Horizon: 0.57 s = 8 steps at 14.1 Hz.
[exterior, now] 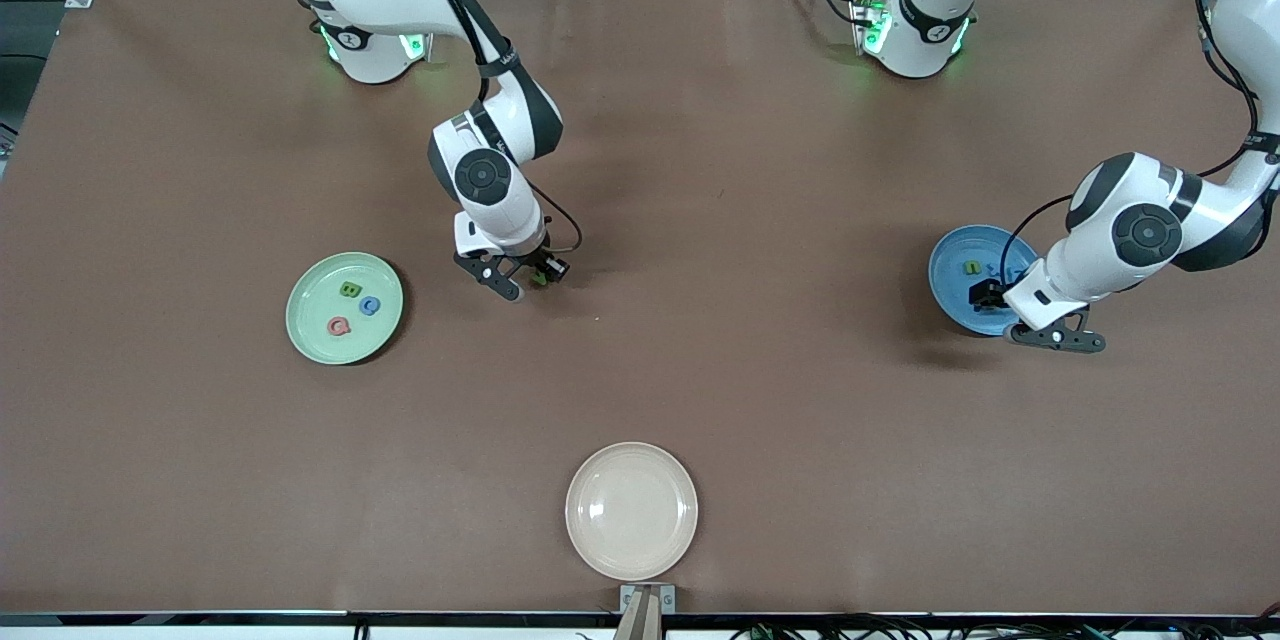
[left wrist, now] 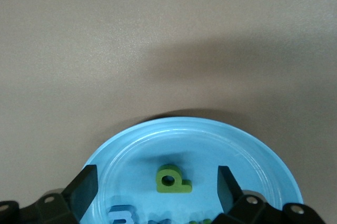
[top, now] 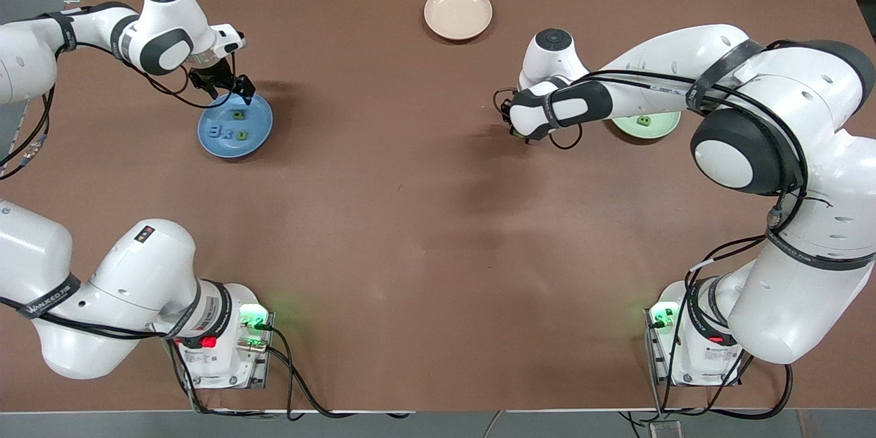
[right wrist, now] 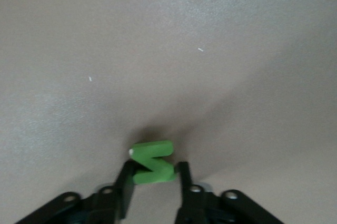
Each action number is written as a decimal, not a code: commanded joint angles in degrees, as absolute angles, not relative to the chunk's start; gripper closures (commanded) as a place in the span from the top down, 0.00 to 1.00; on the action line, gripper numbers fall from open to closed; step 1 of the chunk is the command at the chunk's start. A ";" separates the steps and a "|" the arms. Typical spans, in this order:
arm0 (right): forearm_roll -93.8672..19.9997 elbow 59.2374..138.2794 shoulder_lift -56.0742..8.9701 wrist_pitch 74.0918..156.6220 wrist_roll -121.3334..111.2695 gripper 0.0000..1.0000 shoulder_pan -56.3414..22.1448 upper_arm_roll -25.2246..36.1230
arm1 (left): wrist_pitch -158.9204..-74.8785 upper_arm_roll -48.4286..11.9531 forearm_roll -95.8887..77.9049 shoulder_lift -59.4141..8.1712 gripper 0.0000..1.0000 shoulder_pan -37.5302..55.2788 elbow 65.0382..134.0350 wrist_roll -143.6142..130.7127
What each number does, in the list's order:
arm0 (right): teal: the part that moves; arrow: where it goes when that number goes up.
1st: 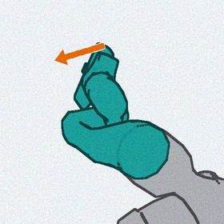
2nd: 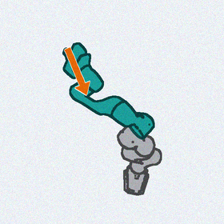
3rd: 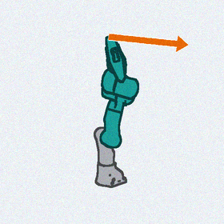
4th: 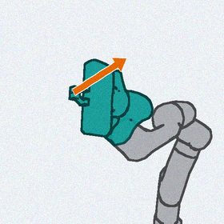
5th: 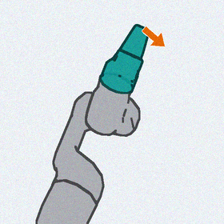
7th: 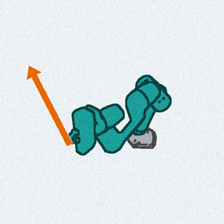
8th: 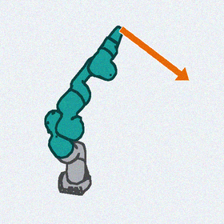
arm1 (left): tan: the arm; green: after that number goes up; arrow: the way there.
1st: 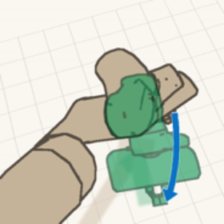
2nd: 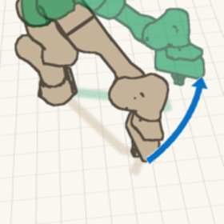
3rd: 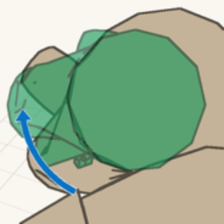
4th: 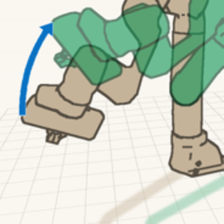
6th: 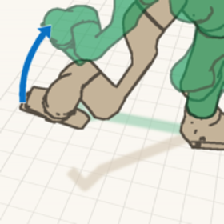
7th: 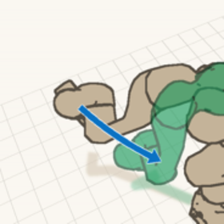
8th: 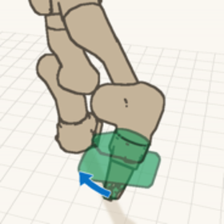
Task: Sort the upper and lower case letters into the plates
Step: 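Lift the M with the right gripper while the left gripper withdraws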
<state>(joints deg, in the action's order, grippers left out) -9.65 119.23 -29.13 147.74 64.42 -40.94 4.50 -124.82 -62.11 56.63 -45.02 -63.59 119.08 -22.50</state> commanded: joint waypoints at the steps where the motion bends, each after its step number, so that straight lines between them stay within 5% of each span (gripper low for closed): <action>1: -8.26 119.79 -29.62 147.75 65.21 0.12 -41.84 5.27 | -124.10 -62.40 56.51 -43.33 1.00 -63.90 119.27 -21.88; 2: -8.26 119.71 -29.62 147.66 65.30 0.01 -41.49 5.36 | -124.10 -62.40 56.51 -43.33 1.00 -63.90 118.92 -21.71; 8: -7.82 119.18 -26.90 142.93 59.70 0.00 -39.38 6.67 | -124.28 -58.38 42.68 -32.81 1.00 -62.50 119.18 -10.51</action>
<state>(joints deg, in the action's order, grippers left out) -8.84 118.96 -28.97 145.88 62.72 -40.72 5.87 -124.61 -60.88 50.51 -41.13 -63.72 118.46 -17.21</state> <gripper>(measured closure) 0.648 0.000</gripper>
